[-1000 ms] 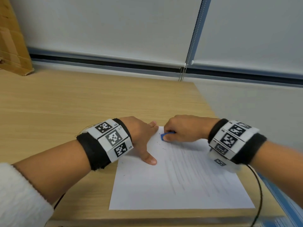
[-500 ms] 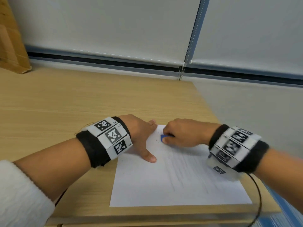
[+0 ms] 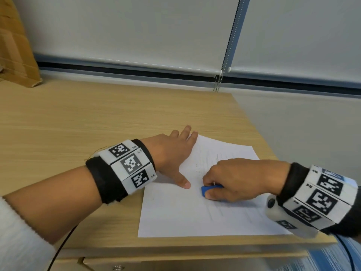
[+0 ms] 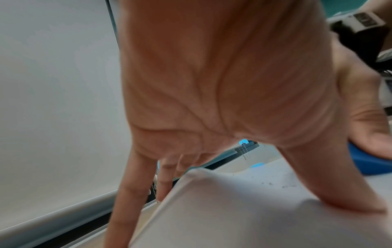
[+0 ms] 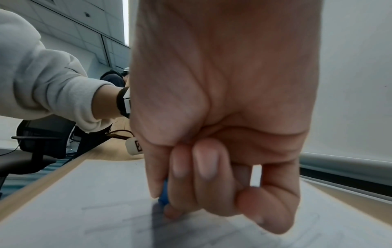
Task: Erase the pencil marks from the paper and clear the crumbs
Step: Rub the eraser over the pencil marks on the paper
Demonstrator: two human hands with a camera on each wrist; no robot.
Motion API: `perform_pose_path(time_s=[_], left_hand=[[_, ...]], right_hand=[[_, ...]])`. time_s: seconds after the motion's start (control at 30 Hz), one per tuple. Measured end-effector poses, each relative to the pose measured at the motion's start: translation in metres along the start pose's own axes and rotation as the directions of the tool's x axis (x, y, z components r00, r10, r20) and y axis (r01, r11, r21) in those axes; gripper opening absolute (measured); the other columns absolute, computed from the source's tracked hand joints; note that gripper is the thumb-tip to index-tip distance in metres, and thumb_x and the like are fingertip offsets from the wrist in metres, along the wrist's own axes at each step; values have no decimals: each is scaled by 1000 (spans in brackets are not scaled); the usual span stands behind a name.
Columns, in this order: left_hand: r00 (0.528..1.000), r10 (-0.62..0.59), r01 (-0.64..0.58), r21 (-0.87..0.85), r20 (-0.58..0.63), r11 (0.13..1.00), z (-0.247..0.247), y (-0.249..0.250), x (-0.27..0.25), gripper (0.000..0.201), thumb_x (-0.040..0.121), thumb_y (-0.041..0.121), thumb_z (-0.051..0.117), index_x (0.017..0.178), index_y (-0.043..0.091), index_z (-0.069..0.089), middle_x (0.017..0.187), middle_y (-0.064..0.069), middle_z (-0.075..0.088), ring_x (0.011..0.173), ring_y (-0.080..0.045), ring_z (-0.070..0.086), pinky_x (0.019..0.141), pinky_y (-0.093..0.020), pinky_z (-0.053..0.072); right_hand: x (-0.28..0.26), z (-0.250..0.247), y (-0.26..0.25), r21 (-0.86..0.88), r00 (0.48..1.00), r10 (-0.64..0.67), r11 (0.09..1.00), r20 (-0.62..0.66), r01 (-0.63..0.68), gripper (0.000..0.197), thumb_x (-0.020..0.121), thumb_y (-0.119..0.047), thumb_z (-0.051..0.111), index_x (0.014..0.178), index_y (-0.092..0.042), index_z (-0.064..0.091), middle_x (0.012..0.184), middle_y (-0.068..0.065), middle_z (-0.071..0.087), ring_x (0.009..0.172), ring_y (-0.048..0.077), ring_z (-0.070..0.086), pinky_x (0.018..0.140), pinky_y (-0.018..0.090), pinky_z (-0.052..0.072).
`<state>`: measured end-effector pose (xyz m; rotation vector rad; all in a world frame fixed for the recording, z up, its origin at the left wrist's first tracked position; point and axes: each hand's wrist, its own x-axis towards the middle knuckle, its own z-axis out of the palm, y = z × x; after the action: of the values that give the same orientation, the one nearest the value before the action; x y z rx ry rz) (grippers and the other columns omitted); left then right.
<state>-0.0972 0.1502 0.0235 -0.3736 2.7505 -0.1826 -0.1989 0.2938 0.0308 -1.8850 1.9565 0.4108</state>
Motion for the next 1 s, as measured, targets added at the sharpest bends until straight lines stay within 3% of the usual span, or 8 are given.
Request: perform_pose_path(time_s=[0.07, 0.17, 0.33, 0.5, 0.67, 0.73, 0.87, 1.0], left_hand=[[999, 7, -7, 2, -33, 1000, -3, -1, -1, 132, 69, 73, 66, 151, 12, -17, 159, -8, -23, 148, -28, 1, 105, -44, 36], [998, 40, -41, -25, -49, 999, -4, -9, -1, 115, 70, 76, 62, 155, 23, 4, 162, -2, -4, 146, -22, 2, 109, -46, 30], [999, 9, 1, -238, 40, 971, -1, -24, 0, 104, 72, 73, 63, 153, 33, 12, 152, 7, 27, 138, -15, 22, 109, -43, 34], [999, 35, -38, -206, -19, 978, -11, -18, -11, 93, 80, 65, 61, 154, 26, 19, 158, 4, 17, 142, -16, 20, 111, -40, 32], [981, 114, -100, -95, 159, 990, 3, 16, -20, 111, 72, 76, 60, 155, 23, 7, 161, 4, 7, 144, -19, 15, 110, -43, 34], [983, 104, -93, -76, 152, 993, 6, 17, -19, 111, 71, 76, 60, 154, 22, 9, 159, 2, 9, 142, -21, 15, 107, -44, 37], [987, 83, -75, -65, 134, 995, 8, 13, -18, 110, 71, 77, 59, 153, 22, 12, 159, 0, 12, 141, -22, 18, 104, -43, 39], [985, 96, -90, -46, 141, 995, 10, 10, -15, 117, 68, 79, 59, 155, 23, 5, 162, 2, 1, 145, -22, 12, 108, -44, 35]], right_hand=[[0, 0, 0, 13, 1000, 3, 1000, -1, -3, 34, 96, -41, 45, 80, -12, 54, 66, -2, 51, 60, 19, 45, 60, 32, 37], [0, 1, 0, 33, 1000, 1, 999, -2, -1, 34, 95, -40, 46, 82, -10, 56, 69, 0, 54, 61, 21, 47, 61, 34, 40], [1, 7, 4, 97, 1000, -8, 995, -26, 10, 32, 95, -37, 47, 83, -9, 56, 67, 0, 51, 60, 22, 44, 63, 39, 42], [0, 13, 7, 144, 998, -23, 989, -55, 31, 31, 96, -36, 47, 80, -9, 53, 66, 0, 51, 59, 21, 44, 61, 39, 41], [3, 4, 13, 184, 999, -38, 982, -9, 38, 36, 96, -41, 48, 75, -11, 54, 65, 0, 53, 59, 17, 46, 63, 36, 43], [12, -1, 16, 153, 999, -18, 988, -47, 25, 40, 98, -40, 44, 69, -13, 51, 63, 0, 52, 58, 16, 45, 62, 32, 41], [26, -2, 18, 61, 983, 27, 998, -181, -16, 45, 99, -40, 39, 61, -17, 45, 59, -1, 49, 54, 17, 45, 63, 36, 42], [10, 9, 11, 12, 992, -62, 998, -111, 64, 43, 96, -47, 42, 65, -19, 47, 59, -2, 51, 55, 18, 47, 60, 37, 42]])
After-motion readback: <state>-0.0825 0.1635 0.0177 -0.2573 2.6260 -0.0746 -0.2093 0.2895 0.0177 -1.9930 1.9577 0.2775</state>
